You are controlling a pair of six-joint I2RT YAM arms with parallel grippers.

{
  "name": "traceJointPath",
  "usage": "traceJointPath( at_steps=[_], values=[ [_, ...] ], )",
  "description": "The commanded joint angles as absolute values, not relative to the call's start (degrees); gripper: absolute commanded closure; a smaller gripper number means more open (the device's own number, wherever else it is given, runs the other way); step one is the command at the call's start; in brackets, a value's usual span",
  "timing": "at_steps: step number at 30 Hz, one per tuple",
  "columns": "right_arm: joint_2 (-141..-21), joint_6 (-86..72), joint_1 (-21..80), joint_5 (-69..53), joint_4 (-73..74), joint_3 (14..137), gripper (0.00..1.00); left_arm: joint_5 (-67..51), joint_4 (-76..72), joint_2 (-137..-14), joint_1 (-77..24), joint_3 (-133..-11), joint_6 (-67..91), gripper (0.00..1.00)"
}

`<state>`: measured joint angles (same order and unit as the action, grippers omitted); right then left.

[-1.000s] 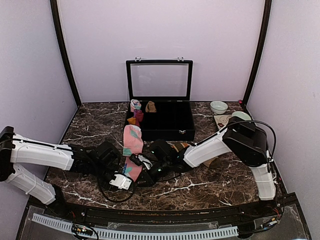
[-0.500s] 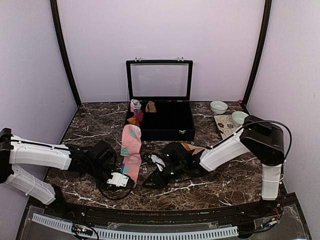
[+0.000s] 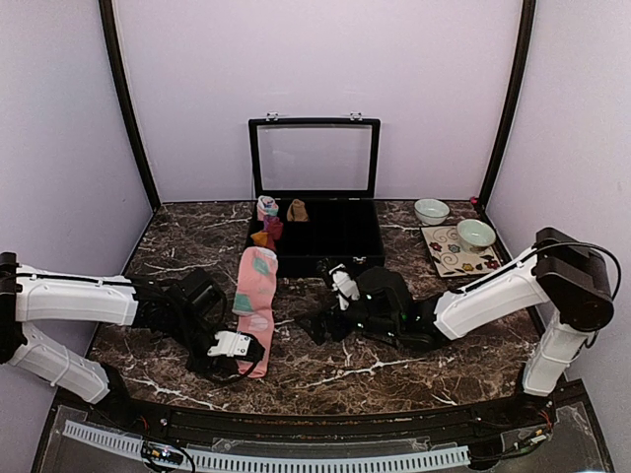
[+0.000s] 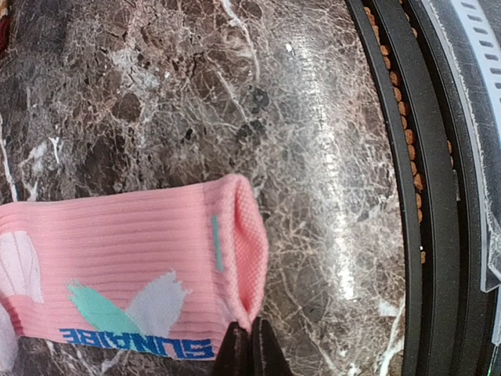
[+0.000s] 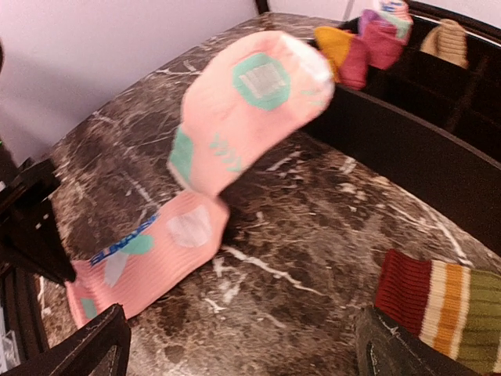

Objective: Roll the socks
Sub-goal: Roll the sock at the center of the board.

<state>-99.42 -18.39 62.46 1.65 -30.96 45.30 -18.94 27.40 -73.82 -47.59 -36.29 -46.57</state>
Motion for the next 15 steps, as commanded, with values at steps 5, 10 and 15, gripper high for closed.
traceJointPath(
  at_steps=[5,10,15],
  values=[
    [-95.75,-33.73,61.86,32.29,-31.08,43.08,0.0,-23.07,29.33,-73.49,-45.88,-37.94,-42.46,1.0],
    [-98.59,-20.26,67.91,25.36,-44.73,36.52,0.07,-23.45,29.12,-74.98,-45.56,-38.58,-41.17,1.0],
    [-100.11,-7.98,74.39,19.48,-53.7,32.16,0.13,-25.11,29.57,-74.44,-44.39,-38.24,-41.02,1.0]
  ],
)
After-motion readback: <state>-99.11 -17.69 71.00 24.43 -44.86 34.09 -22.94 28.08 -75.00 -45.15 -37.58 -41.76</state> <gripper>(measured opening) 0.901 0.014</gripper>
